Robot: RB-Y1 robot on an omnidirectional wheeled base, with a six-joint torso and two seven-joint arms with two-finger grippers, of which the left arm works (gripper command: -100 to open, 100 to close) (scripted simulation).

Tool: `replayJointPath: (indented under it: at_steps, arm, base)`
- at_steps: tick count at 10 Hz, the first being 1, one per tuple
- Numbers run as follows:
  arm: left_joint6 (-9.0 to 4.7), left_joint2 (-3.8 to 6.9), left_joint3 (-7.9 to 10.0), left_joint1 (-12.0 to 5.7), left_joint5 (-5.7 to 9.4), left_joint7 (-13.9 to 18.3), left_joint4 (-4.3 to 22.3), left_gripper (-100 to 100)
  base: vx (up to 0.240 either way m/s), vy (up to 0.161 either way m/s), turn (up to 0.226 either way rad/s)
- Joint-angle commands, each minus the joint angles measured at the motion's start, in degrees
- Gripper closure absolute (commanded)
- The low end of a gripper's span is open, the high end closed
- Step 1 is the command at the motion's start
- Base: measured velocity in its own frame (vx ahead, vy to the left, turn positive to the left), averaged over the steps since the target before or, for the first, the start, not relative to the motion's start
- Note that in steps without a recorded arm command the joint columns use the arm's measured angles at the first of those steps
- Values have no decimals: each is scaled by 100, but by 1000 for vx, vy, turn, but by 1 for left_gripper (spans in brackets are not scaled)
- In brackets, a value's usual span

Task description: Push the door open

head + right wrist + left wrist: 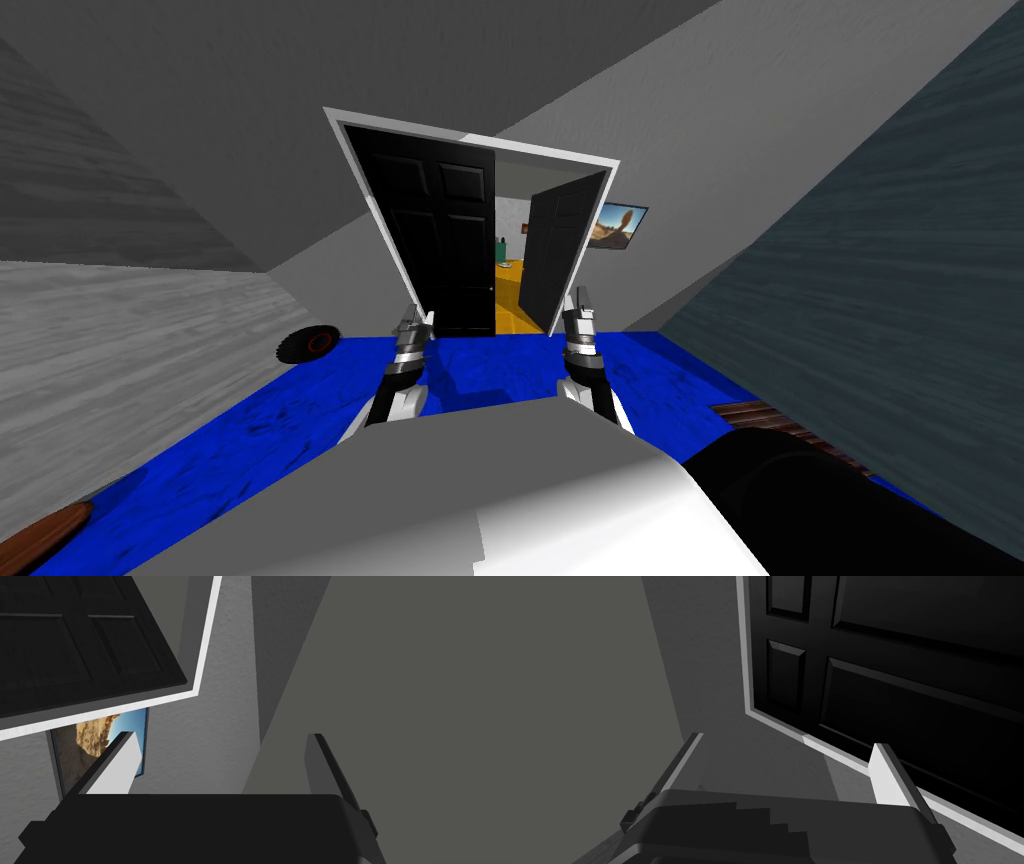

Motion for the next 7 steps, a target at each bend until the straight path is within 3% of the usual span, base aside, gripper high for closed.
replayJointPath:
  at_steps: [1,7]
  arm:
    - [-55,35,7,-69,-2,-7,240,-100]
    - [-175,105,26,-415,-22,-62,1145,-100]
  base:
    - [93,-29,1]
    - [99,-28,-1]
